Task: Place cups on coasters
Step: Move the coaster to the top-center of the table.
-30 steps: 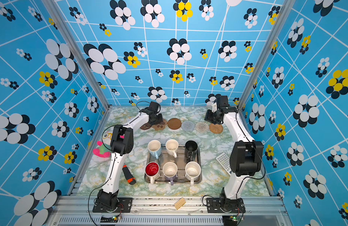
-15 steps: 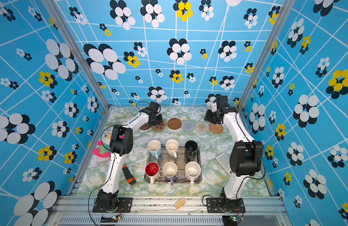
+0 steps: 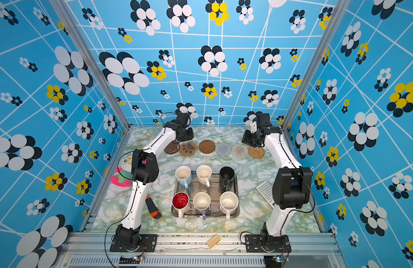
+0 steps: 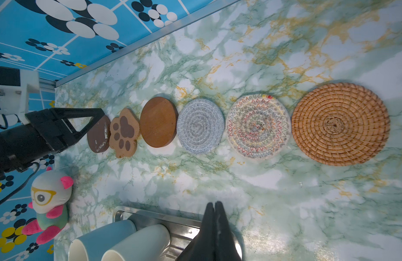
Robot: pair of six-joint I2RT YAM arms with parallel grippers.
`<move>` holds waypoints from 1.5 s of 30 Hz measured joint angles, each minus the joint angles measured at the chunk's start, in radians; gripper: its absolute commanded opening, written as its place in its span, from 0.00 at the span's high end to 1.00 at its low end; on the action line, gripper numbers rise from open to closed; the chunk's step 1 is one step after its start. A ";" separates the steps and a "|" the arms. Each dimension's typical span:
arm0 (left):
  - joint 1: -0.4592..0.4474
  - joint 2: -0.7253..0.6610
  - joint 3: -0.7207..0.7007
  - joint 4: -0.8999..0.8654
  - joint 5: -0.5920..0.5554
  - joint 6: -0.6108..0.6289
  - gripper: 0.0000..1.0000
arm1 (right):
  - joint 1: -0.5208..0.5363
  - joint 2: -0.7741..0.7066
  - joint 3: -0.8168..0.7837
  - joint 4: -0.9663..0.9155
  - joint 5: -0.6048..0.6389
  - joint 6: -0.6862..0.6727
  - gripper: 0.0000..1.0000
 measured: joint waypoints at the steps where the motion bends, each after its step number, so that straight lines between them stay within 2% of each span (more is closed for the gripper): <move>1: -0.003 0.000 0.010 0.001 0.008 0.002 0.70 | 0.001 0.000 0.003 0.000 -0.007 0.000 1.00; 6: -0.013 -0.003 0.026 0.022 0.064 0.021 0.68 | 0.016 0.043 0.085 0.001 -0.052 0.008 1.00; 11: -0.016 -0.003 0.026 0.046 0.117 0.042 0.65 | 0.031 0.180 0.294 -0.014 -0.104 0.011 1.00; 17: -0.010 -0.003 0.026 0.075 0.150 0.056 0.58 | 0.057 0.343 0.490 -0.027 -0.153 0.026 1.00; 18: -0.008 -0.003 0.026 0.078 0.154 0.057 0.52 | 0.063 0.375 0.519 -0.027 -0.160 0.030 1.00; 22: 0.000 -0.003 0.026 0.089 0.177 0.064 0.45 | 0.096 0.494 0.616 -0.027 -0.185 0.042 1.00; 31: 0.016 -0.003 0.026 0.122 0.230 0.065 0.39 | 0.122 0.702 0.826 0.004 -0.243 0.117 1.00; 39: 0.035 -0.002 0.026 0.164 0.270 0.066 0.37 | 0.121 0.779 0.886 0.129 -0.295 0.211 0.79; 45: 0.040 0.020 0.026 0.223 0.304 0.069 0.36 | 0.121 0.859 0.965 0.209 -0.318 0.277 0.74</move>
